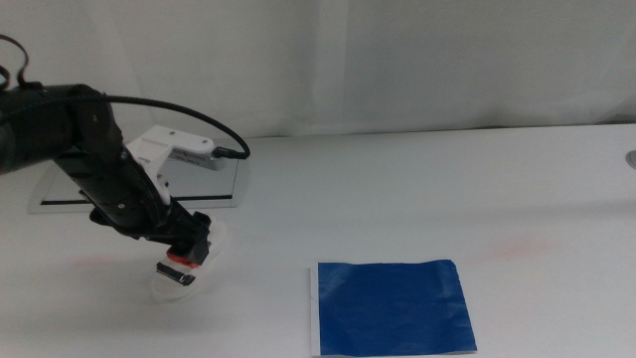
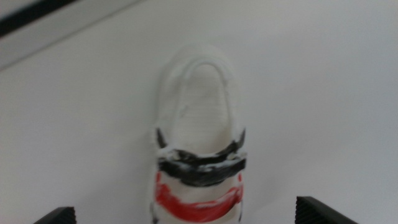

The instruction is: Use one arm to grab the shoe from the table and place it on the mat.

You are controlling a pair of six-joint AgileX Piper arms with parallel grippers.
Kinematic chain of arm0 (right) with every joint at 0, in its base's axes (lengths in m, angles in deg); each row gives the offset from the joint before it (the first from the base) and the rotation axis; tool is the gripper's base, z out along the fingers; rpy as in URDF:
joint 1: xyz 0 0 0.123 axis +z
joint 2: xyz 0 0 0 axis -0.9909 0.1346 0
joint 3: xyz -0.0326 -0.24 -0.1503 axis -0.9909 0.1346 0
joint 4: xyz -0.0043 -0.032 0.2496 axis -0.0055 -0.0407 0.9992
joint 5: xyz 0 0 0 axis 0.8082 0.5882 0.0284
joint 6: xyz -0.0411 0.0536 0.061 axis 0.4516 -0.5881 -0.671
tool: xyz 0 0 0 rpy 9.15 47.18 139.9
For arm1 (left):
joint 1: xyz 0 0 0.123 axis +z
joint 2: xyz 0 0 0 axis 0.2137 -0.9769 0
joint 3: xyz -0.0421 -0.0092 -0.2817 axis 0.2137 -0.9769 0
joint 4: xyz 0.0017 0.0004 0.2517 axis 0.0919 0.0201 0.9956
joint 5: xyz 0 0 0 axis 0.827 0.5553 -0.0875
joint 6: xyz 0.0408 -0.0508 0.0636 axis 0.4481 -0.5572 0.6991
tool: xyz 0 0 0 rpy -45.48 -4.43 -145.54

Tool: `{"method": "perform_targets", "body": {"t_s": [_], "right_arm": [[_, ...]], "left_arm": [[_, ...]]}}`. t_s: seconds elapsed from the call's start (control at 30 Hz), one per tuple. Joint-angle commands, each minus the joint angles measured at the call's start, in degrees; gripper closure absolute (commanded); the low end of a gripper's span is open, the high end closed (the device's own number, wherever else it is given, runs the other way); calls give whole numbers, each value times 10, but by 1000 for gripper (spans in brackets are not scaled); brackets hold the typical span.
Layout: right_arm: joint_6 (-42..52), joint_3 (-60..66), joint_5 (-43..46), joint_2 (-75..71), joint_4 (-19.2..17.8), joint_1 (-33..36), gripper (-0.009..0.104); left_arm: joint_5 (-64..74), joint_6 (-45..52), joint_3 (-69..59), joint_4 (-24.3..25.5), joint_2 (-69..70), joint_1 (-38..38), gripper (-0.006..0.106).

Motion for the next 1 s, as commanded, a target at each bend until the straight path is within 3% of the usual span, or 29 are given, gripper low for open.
{"method": "perform_targets", "body": {"t_s": [0.0,0.83,0.97], "right_arm": [[4,24,1,-20,-1,-5,-8],[4,24,1,-20,-1,-5,-8],[4,24,1,-20,-1,-5,-8]], "left_arm": [[1,-9,4,-4,-11,-8,13],[-62,-68,2,11,-82,-33,14],[-63,-73,2,11,-82,-33,22]]}}
